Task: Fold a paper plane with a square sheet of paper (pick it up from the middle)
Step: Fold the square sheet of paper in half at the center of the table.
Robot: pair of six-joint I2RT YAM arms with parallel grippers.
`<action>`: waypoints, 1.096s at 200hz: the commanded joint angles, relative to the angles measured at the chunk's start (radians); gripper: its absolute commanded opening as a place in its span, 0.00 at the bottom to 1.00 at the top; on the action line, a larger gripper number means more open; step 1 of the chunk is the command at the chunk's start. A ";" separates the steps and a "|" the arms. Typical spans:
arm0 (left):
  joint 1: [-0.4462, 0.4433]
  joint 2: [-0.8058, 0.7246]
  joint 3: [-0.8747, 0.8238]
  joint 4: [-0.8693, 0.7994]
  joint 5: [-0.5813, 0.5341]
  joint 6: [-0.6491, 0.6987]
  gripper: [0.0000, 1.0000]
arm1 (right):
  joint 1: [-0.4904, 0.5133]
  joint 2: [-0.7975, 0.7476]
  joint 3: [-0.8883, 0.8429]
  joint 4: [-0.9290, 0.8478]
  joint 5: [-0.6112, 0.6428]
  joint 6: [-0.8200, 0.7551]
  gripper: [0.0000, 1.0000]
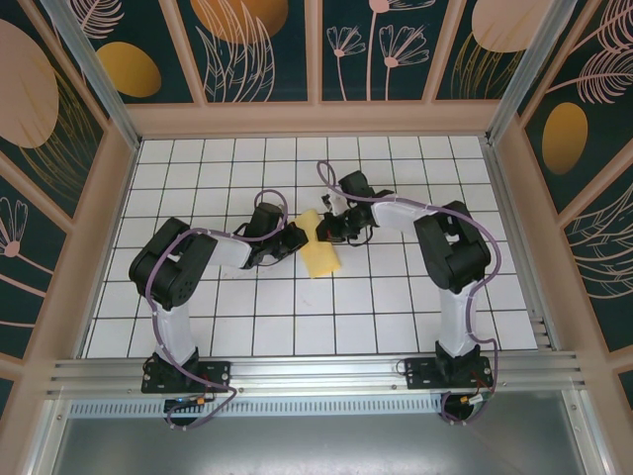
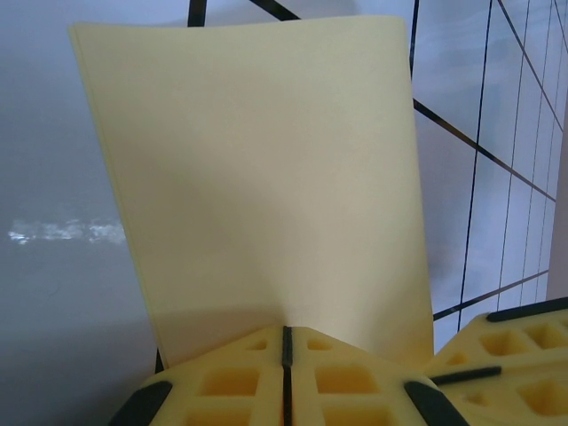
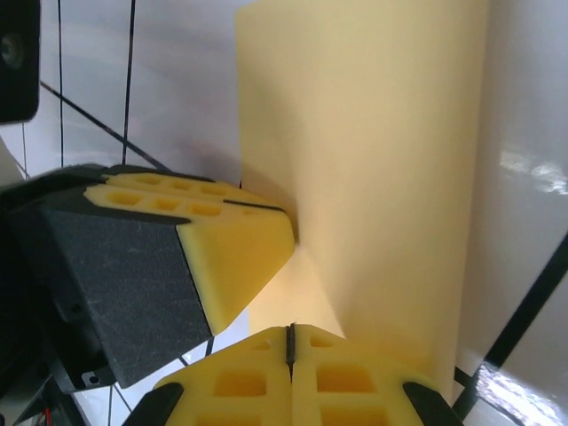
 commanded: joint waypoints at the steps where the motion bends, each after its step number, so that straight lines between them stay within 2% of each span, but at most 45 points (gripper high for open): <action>1: -0.009 0.097 -0.021 -0.139 -0.043 0.009 0.11 | 0.009 0.031 0.006 -0.046 -0.041 -0.048 0.04; 45: -0.009 0.102 -0.019 -0.158 -0.056 0.008 0.11 | 0.009 0.066 0.008 -0.084 0.011 -0.069 0.04; 100: -0.009 0.113 -0.018 -0.179 -0.080 0.010 0.10 | -0.019 0.045 -0.056 -0.050 0.017 -0.131 0.02; 170: -0.009 0.124 -0.016 -0.205 -0.105 0.010 0.09 | -0.079 -0.099 -0.265 0.016 -0.027 -0.147 0.01; 219: -0.009 0.129 -0.012 -0.199 -0.100 0.016 0.09 | -0.087 -0.175 -0.355 0.006 0.028 -0.117 0.00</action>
